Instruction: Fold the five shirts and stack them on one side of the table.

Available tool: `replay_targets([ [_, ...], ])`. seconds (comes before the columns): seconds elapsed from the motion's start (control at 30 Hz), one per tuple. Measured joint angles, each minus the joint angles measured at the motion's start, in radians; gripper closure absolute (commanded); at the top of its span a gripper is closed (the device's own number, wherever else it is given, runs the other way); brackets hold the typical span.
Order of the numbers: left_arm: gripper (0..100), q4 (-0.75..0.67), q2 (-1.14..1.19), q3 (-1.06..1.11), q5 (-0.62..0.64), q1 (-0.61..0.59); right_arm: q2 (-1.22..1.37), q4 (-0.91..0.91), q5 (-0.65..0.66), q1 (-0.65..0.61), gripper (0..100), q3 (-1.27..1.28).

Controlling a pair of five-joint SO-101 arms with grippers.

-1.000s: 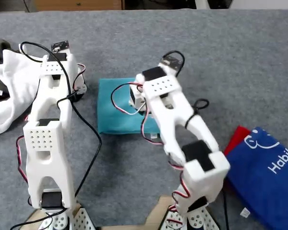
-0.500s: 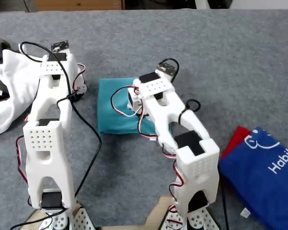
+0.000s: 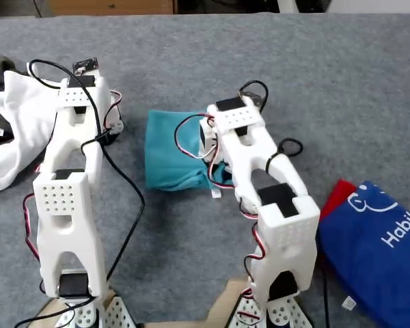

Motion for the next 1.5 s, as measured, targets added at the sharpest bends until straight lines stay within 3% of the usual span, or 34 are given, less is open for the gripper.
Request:
replay_targets([
  [0.8,98,-0.002,0.0,0.0,0.0,0.0,-0.005,0.098,0.021,0.034,99.4,-0.19],
  [1.17,98,-0.002,0.0,0.0,0.0,0.0,-0.026,0.367,0.143,0.27,99.4,-0.382],
  [1.5,98,-0.002,0.0,0.0,0.0,0.0,-0.377,0.374,0.396,0.68,99.4,-0.273],
])
